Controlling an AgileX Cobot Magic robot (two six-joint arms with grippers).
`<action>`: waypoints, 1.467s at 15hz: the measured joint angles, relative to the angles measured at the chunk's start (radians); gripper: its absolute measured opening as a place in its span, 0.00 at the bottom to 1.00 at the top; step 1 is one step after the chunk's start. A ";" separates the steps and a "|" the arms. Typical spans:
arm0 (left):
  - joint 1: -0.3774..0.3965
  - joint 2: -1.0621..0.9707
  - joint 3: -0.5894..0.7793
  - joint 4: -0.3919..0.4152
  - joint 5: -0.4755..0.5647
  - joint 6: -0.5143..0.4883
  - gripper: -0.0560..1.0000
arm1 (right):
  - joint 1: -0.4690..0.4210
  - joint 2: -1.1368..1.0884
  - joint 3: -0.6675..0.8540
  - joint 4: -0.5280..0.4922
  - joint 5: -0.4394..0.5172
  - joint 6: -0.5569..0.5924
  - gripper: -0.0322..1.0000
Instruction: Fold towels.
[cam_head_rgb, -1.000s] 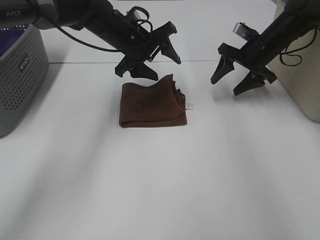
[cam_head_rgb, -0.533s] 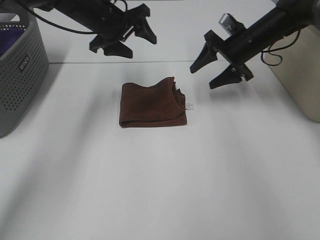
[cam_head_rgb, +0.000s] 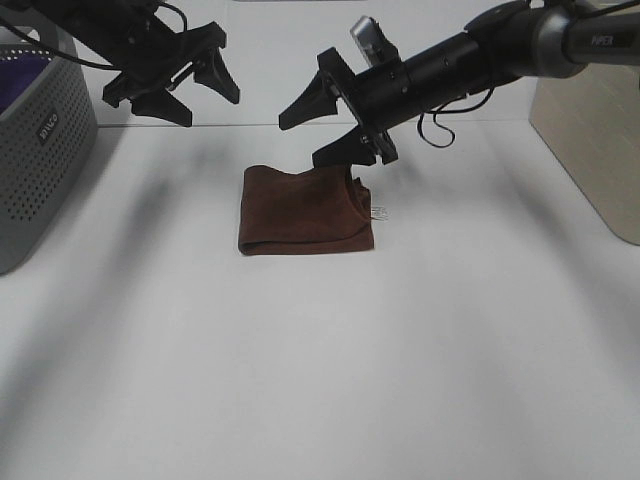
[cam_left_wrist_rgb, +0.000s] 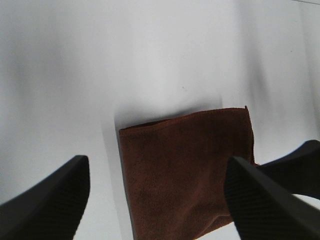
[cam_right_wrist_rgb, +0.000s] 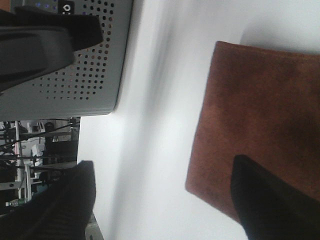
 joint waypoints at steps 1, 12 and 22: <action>0.000 0.000 0.000 0.002 0.005 0.000 0.73 | -0.007 0.033 0.000 0.018 -0.002 -0.008 0.72; 0.000 0.000 0.000 0.009 0.017 -0.001 0.73 | -0.131 0.160 0.000 0.142 0.132 -0.032 0.71; 0.000 -0.213 0.000 0.227 0.235 -0.017 0.73 | -0.124 -0.256 0.000 -0.552 0.142 0.257 0.71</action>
